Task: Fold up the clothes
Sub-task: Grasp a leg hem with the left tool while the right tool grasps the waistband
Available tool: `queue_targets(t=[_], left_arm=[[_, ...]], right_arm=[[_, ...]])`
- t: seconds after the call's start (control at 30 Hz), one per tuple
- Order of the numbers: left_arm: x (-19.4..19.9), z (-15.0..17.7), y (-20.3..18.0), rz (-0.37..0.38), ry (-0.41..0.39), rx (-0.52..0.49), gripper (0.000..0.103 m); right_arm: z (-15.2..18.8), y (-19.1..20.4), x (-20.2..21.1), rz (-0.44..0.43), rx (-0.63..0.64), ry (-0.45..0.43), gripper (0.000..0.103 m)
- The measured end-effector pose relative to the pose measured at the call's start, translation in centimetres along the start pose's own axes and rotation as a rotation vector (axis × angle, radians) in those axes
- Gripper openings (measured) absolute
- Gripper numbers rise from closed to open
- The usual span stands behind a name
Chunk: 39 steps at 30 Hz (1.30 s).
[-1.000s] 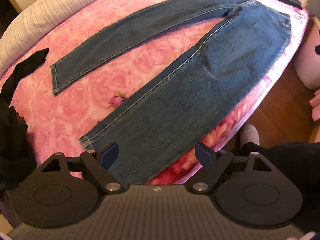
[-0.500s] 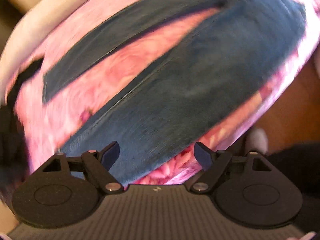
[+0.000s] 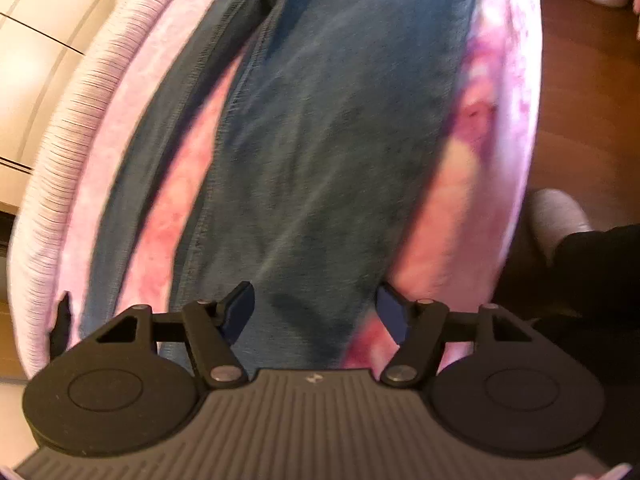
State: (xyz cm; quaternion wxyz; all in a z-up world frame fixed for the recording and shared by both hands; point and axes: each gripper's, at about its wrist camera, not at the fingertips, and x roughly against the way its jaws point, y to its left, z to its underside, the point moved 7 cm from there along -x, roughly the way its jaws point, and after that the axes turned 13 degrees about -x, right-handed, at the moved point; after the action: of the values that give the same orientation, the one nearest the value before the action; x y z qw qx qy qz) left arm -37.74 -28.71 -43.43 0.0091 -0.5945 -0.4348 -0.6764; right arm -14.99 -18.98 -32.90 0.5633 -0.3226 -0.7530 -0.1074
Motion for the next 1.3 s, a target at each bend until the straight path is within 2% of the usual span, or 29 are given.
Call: queue_targets(t=[0.17,0.3,0.37,0.43,0.5,0.57,0.6,0.67,0.73,0.77,0.87,0.97,1.1,1.2,1.3], left_arm=[[-0.2,4.4,0.8,-0.110,0.023,-0.116,0.066],[-1.4,10.1,2.6,-0.150,0.150,-0.081,0.066],[-1.7,12.0,3.2,-0.158,0.181,-0.060,0.066],[-1.8,12.3,3.2,-0.155,0.170,-0.066,0.063],[-1.8,12.0,2.8,-0.135,0.171,-0.085,0.042],[-1.8,11.9,2.6,-0.090,0.179,-0.056,0.027],[-1.7,11.8,2.6,-0.071,0.186,-0.035,0.023],[-1.4,11.7,2.6,-0.058,0.204,-0.018,0.021],[-1.3,11.6,2.6,-0.046,0.225,-0.005,0.019],[-1.3,11.5,2.6,-0.039,0.236,0.003,0.019],[-1.4,11.3,3.0,-0.022,0.262,0.024,0.019],[-1.7,11.1,3.1,-0.011,0.281,0.027,0.020],[-2.0,10.8,3.1,0.003,0.306,0.030,0.019],[-2.3,10.6,3.2,0.014,0.324,0.033,0.019],[-2.6,10.5,3.2,0.017,0.335,0.033,0.019]], right_arm=[[0.1,0.5,-0.6,0.019,0.050,-0.023,0.083],[0.9,0.0,-1.3,0.076,0.119,-0.043,0.083],[1.9,-0.4,-1.9,0.118,0.196,-0.054,0.083],[3.4,-1.2,-2.9,0.163,0.292,-0.066,0.083],[4.9,-2.1,-4.2,0.206,0.392,-0.082,0.083],[6.3,-3.0,-5.4,0.250,0.492,-0.098,0.083],[7.1,-3.5,-6.1,0.264,0.538,-0.101,0.083],[8.4,-4.7,-7.8,0.269,0.612,-0.097,0.082],[9.4,-6.0,-9.4,0.283,0.668,-0.105,0.076],[9.7,-6.6,-10.1,0.288,0.684,-0.116,0.071],[9.1,-8.1,-10.8,0.293,0.671,-0.189,0.066],[8.2,-9.5,-11.1,0.287,0.661,-0.261,0.065],[8.6,-10.9,-11.8,0.276,0.754,-0.320,0.065],[8.4,-12.7,-12.0,0.301,0.762,-0.330,0.065],[8.2,-14.8,-12.6,0.354,0.746,-0.304,0.065]])
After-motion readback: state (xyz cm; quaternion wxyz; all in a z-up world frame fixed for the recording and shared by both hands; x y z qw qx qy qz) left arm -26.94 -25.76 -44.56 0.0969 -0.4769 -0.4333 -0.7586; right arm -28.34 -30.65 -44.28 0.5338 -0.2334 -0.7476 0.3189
